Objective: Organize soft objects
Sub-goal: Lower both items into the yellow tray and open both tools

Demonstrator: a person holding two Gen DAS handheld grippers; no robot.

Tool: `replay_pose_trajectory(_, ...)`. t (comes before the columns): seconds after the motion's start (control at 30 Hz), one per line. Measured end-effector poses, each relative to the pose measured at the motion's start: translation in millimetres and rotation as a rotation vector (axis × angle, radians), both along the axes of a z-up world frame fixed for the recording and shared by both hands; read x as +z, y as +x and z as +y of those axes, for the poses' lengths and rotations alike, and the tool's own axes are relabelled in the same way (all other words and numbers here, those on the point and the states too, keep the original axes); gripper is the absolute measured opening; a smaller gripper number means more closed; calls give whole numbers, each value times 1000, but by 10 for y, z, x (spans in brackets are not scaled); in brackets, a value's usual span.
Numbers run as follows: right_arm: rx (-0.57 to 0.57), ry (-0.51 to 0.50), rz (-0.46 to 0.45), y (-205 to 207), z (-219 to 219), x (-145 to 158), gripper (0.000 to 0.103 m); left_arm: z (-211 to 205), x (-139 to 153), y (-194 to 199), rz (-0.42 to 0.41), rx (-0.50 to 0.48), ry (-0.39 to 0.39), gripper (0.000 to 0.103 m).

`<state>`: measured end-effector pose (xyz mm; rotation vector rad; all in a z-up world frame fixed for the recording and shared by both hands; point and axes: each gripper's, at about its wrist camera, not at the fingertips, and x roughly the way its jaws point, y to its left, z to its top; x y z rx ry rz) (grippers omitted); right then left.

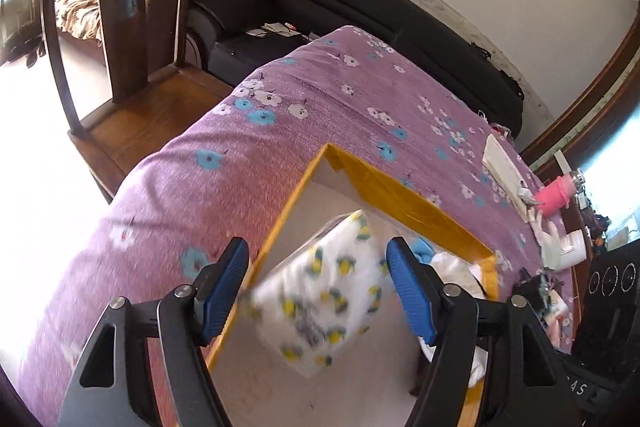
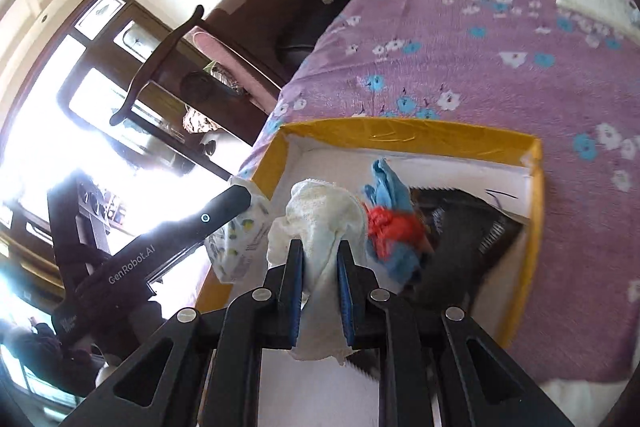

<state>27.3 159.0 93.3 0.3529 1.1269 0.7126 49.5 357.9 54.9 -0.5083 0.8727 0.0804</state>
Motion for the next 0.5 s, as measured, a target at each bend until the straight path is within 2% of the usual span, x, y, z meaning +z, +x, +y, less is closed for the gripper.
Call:
replay_pose_trajectory(0.2, 2, -41, 24, 153, 188, -163, 22, 45, -16, 25, -3, 1, -14, 71)
replay_pose_trajectory(0.27, -14, -68, 7, 161, 190, -171, 30, 38, 41, -32, -18, -2, -5, 72)
replay_pose_trajectory(0.37, -28, -87, -36, 146, 113, -88, 42, 9, 161, -169, -51, 0, 14, 75)
replay_pose_trajectory(0.5, -42, -92, -94, 39, -102, 147, 43, -122, 301, -345, -73, -21, 40, 80)
